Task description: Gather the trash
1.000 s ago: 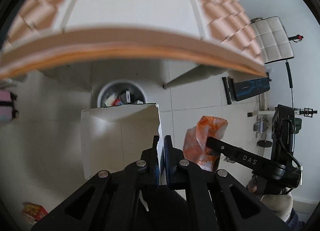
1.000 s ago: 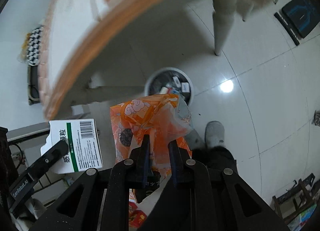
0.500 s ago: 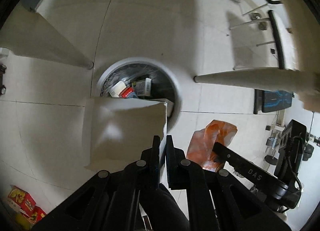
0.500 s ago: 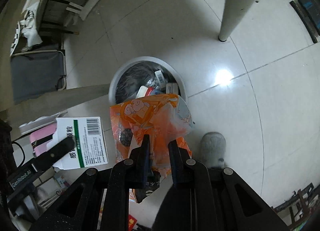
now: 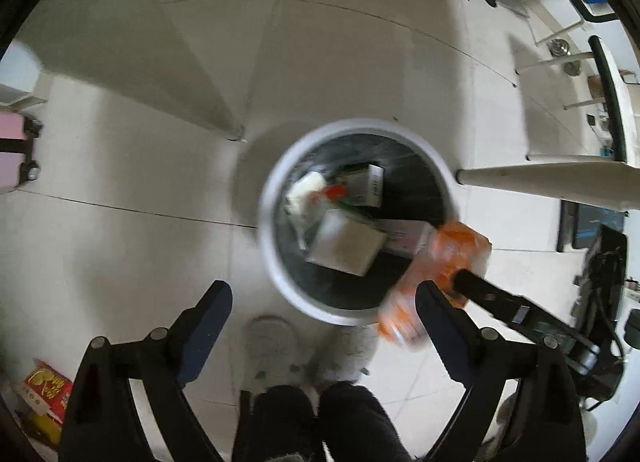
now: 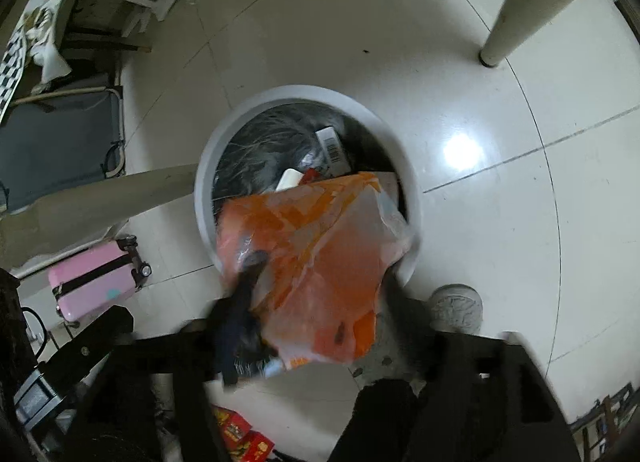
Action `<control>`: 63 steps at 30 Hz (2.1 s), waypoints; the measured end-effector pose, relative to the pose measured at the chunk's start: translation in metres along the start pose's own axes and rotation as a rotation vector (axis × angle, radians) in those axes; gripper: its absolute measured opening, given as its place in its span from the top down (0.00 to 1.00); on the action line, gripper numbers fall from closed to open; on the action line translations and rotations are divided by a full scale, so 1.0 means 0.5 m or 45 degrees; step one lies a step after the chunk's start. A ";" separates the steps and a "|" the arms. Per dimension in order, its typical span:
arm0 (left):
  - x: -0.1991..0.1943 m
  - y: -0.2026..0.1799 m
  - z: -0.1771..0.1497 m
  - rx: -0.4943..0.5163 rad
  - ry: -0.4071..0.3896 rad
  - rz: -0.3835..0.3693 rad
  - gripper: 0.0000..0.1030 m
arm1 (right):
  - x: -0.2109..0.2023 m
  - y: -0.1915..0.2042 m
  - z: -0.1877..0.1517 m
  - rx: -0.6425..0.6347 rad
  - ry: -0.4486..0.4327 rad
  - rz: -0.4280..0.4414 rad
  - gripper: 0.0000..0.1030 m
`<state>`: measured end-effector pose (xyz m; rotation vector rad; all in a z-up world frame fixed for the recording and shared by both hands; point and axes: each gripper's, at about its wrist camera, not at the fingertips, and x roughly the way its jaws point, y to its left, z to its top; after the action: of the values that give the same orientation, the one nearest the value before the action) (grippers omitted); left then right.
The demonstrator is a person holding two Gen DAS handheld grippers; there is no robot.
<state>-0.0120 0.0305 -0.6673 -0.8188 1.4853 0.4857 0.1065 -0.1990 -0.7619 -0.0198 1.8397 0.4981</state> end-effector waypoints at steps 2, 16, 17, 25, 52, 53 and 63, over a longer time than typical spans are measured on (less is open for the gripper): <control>-0.014 0.011 -0.009 -0.001 -0.050 0.035 0.09 | -0.011 0.011 -0.009 -0.028 -0.027 -0.030 0.06; -0.189 -0.038 -0.129 0.055 -0.160 0.143 0.09 | -0.256 0.113 -0.160 -0.325 -0.236 -0.353 0.06; -0.212 -0.048 -0.135 0.054 -0.161 0.140 0.09 | -0.288 0.121 -0.175 -0.328 -0.245 -0.347 0.06; -0.432 -0.107 -0.201 0.115 -0.204 0.122 0.09 | -0.563 0.192 -0.282 -0.388 -0.269 -0.353 0.06; -0.988 -0.199 -0.393 0.259 -0.360 -0.257 0.09 | -1.207 0.361 -0.614 -0.502 -0.287 0.068 0.06; -0.998 -0.198 -0.398 0.264 -0.364 -0.263 0.09 | -1.221 0.366 -0.622 -0.512 -0.292 0.076 0.06; -1.037 -0.202 -0.414 0.294 -0.394 -0.288 0.09 | -1.256 0.388 -0.639 -0.548 -0.299 0.087 0.06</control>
<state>-0.1105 -0.0855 -0.1209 -0.6838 1.1228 0.2512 -0.0276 -0.2797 -0.0480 -0.1828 1.4815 0.8983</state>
